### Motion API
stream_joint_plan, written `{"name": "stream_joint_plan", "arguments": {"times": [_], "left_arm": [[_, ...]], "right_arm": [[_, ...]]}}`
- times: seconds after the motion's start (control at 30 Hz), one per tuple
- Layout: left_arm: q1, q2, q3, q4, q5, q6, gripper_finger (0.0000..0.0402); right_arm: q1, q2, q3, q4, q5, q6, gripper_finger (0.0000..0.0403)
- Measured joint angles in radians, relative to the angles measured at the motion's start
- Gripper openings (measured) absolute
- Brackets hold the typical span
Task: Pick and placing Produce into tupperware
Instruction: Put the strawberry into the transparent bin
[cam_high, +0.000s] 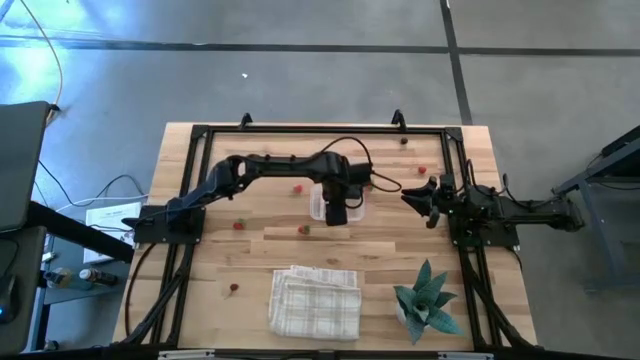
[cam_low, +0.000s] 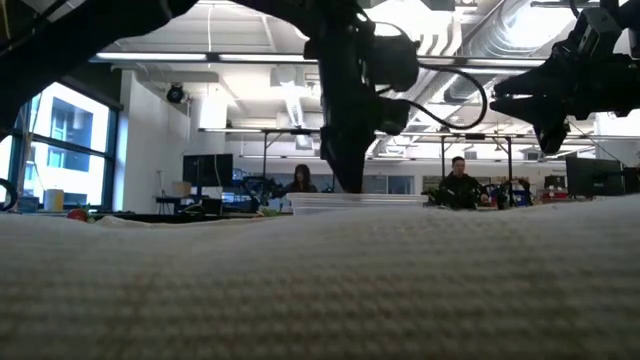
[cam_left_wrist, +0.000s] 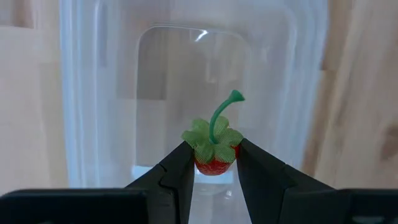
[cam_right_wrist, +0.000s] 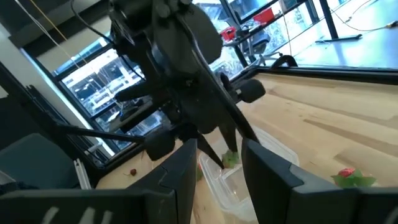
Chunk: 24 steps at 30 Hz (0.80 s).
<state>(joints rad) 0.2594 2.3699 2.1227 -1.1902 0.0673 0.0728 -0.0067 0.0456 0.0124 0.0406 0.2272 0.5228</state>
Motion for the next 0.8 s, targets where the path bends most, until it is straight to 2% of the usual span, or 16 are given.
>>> {"name": "stream_joint_plan", "arguments": {"times": [0.8], "left_arm": [[0.023, 0.063, -0.007, 0.012, -0.019, -0.006, 0.0104]], "right_arm": [[0.0, 0.008, 0.0, 0.0, 0.0, -0.004, 0.0117]]}}
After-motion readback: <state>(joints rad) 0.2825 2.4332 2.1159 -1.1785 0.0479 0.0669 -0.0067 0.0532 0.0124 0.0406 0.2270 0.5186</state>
